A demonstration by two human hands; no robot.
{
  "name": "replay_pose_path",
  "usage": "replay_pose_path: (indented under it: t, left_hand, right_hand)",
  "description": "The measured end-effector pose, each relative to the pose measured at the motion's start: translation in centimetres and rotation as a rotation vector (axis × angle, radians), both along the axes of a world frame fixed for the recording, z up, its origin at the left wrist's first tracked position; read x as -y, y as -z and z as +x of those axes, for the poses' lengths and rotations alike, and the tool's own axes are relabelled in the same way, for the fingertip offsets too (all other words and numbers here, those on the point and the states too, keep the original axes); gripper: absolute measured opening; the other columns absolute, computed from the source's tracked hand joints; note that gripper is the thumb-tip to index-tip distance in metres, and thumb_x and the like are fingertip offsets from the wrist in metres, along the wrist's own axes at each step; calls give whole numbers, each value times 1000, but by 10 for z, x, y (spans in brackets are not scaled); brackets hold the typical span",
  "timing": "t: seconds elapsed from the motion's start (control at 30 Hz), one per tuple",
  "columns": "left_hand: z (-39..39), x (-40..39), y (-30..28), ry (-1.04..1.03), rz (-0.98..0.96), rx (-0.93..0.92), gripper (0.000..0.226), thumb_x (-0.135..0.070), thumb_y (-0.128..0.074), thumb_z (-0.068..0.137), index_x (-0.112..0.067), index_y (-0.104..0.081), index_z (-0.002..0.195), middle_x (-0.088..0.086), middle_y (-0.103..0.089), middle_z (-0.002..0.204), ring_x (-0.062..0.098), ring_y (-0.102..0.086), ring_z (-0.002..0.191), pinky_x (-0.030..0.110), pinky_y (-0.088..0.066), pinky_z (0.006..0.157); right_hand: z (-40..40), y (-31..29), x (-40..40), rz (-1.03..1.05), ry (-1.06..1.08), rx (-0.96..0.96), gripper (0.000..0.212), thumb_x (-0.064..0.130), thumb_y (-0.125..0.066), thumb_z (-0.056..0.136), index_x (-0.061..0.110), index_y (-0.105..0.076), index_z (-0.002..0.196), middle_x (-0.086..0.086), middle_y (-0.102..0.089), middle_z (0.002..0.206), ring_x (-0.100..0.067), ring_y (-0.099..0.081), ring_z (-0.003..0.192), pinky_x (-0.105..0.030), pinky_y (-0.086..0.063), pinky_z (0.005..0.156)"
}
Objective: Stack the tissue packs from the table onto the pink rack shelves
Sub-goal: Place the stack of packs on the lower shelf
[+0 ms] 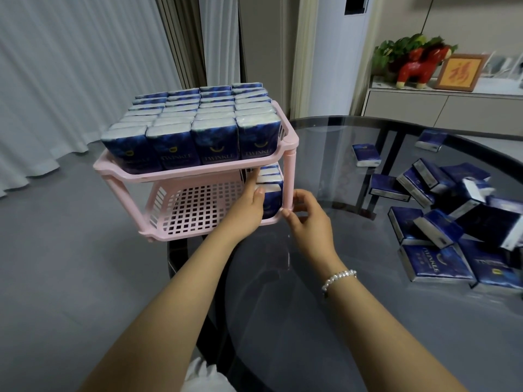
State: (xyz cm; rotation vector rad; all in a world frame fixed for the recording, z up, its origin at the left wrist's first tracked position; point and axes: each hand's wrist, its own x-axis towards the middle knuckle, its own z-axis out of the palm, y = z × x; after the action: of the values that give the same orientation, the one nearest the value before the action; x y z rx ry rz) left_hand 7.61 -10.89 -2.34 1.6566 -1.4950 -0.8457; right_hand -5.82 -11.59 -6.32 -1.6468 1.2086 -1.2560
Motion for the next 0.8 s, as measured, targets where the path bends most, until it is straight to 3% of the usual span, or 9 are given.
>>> replay_pose_path:
  t: [0.13, 0.23, 0.37, 0.43, 0.53, 0.67, 0.8]
  left_hand:
    - [-1, -9, -4, -33, 60, 80, 53, -34, -22, 104, -42, 5, 149, -1, -5, 161, 23, -17, 146, 33, -16, 115]
    - [-8, -12, -5, -61, 115, 131, 56, -40, -21, 103, -44, 13, 147, 9, -21, 158, 31, -43, 130, 34, -32, 103]
    - [-29, -8, -4, -72, 173, 177, 60, -46, -20, 101, -44, 22, 144, 22, -43, 144, 37, -57, 110, 36, -42, 90]
    - [-42, -8, -1, -72, 201, 170, 62, -46, -20, 101, -38, 22, 146, 22, -49, 139, 37, -57, 111, 35, -42, 93]
    - [-58, -7, 2, -85, 249, 131, 65, -48, -20, 100, -30, 21, 148, 20, -39, 148, 37, -47, 126, 37, -34, 102]
    - [-68, -5, 0, -124, 352, 240, 71, -53, -13, 98, -12, 7, 152, 17, -13, 159, 35, -11, 146, 45, -7, 119]
    - [-71, -18, -6, -199, 324, 357, 70, -57, -14, 97, -10, -30, 146, 20, -33, 150, 38, -26, 139, 46, -16, 115]
  right_hand:
    - [1, 1, -1, -1, 9, 10, 26, 12, -61, 88, 31, -53, 103, 20, -58, 89, 7, -55, 83, -12, -46, 72]
    - [0, 1, -1, 7, 28, 49, 24, 10, -61, 87, 28, -54, 100, 11, -61, 95, 2, -56, 84, -9, -44, 70]
    - [-6, 0, 0, 33, 105, 145, 16, 10, -60, 86, 19, -55, 98, -6, -56, 105, -5, -54, 84, -8, -44, 69]
    - [-10, 0, -2, 40, 158, 192, 13, 11, -59, 87, 16, -54, 98, -8, -55, 106, -5, -53, 81, -7, -44, 67]
    - [-17, 0, -5, 50, 237, 232, 11, 11, -56, 89, 16, -53, 98, -7, -54, 107, -5, -52, 80, -3, -41, 66]
    - [-23, -2, -9, 61, 302, 226, 11, 9, -54, 91, 16, -52, 99, -8, -53, 108, -6, -49, 81, 0, -38, 65]
    - [-28, -6, -13, 123, 268, 225, 11, 10, -54, 91, 15, -53, 101, -6, -54, 110, -3, -50, 82, -6, -41, 67]
